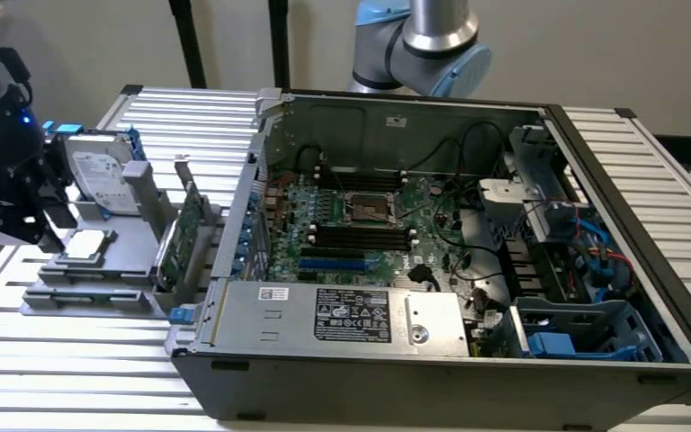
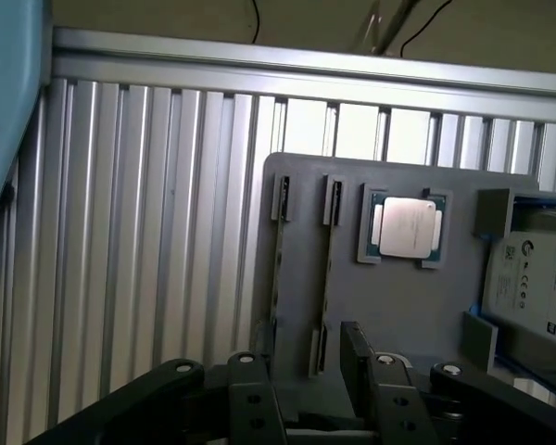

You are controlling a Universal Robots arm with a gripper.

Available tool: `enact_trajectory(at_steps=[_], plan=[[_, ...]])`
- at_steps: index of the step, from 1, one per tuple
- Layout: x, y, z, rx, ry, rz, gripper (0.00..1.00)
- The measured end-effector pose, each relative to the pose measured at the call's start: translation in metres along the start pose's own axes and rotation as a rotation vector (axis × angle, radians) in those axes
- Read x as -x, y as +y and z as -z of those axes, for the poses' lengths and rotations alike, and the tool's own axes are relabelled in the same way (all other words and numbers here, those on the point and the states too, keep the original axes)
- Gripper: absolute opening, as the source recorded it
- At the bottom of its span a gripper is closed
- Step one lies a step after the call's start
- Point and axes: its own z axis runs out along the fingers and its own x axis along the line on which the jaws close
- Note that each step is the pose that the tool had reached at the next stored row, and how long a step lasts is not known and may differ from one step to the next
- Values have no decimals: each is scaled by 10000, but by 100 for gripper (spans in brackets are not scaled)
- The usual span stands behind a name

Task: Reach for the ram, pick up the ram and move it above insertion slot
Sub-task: 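Pick up the ram and move it above insertion slot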

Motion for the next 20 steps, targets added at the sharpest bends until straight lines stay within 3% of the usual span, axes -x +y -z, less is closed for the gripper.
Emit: enact_trajectory(at_steps=[20], plan=[[-64, -1, -363, 0, 0, -8, 42]])
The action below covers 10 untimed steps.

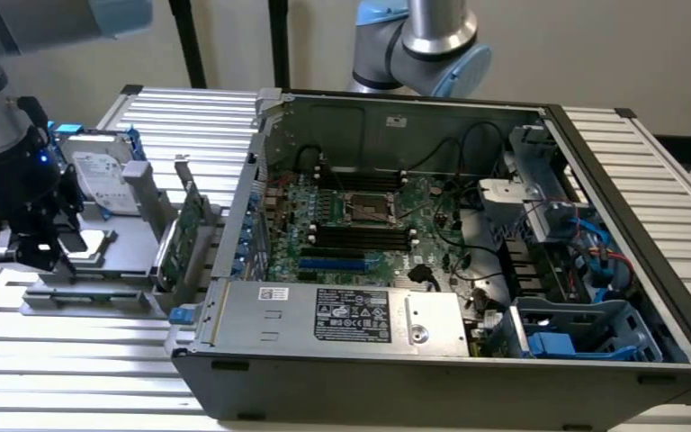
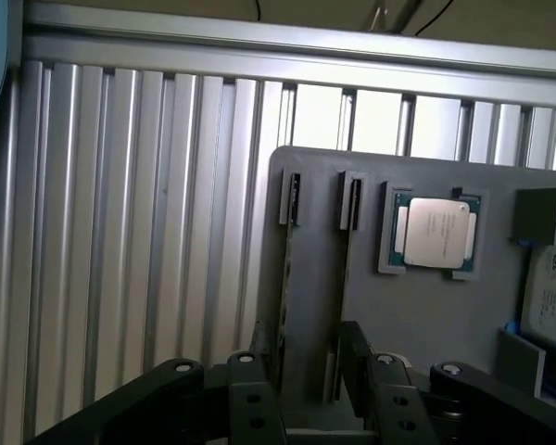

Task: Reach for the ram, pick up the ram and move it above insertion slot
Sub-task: 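Pick up the ram and move it above insertion slot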

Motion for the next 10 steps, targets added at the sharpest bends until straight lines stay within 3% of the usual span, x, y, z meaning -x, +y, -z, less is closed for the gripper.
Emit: enact_trajectory(at_steps=[10], plan=[[-55, 6, -183, 0, -5, -159, 42]])
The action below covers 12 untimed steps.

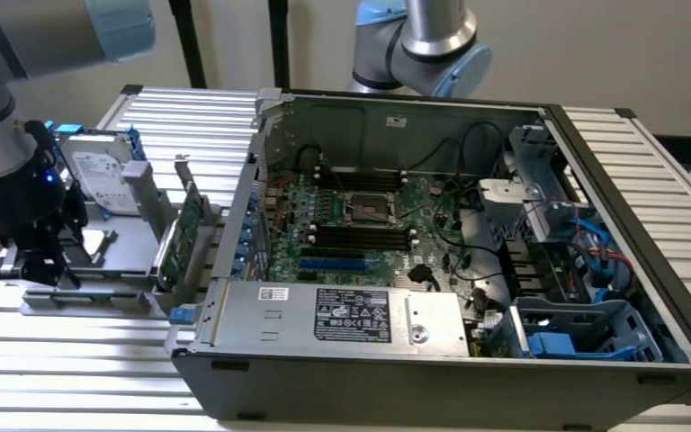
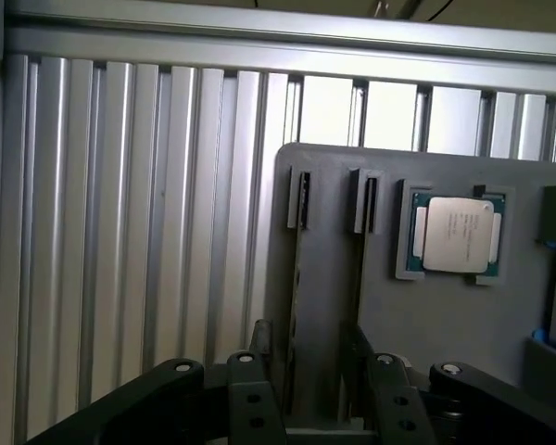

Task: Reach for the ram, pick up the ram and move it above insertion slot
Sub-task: 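Pick up the ram and move it above insertion slot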

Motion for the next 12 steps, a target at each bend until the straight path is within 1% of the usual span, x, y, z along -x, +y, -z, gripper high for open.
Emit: enact_trajectory(at_steps=[12], plan=[[-48, -3, -218, 0, -4, -147, 42]])
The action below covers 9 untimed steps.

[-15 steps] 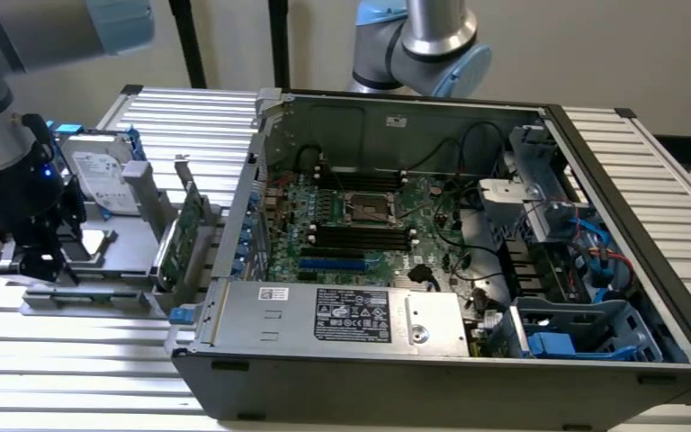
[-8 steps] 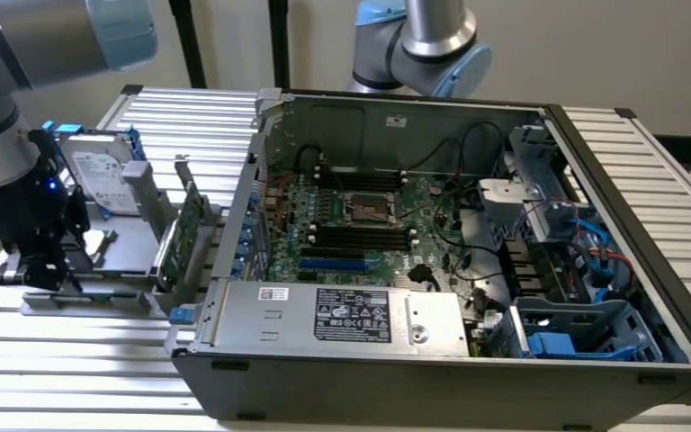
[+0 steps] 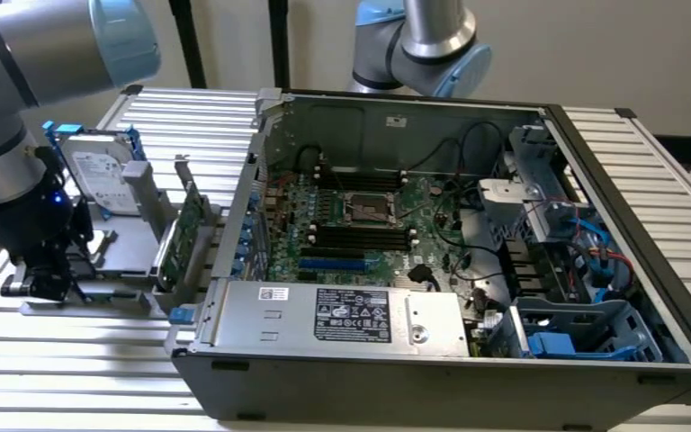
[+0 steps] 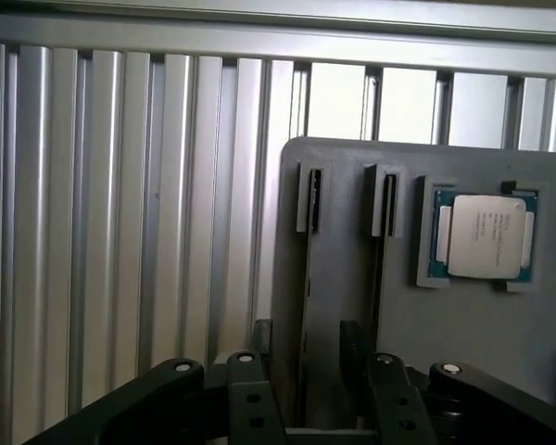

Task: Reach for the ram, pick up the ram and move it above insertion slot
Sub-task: 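Pick up the ram and move it above insertion slot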

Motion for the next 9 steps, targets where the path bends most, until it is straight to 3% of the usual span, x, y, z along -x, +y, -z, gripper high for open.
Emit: enact_trajectory(at_steps=[9], plan=[[-6, -4, -151, -1, -11, -39, 42]])
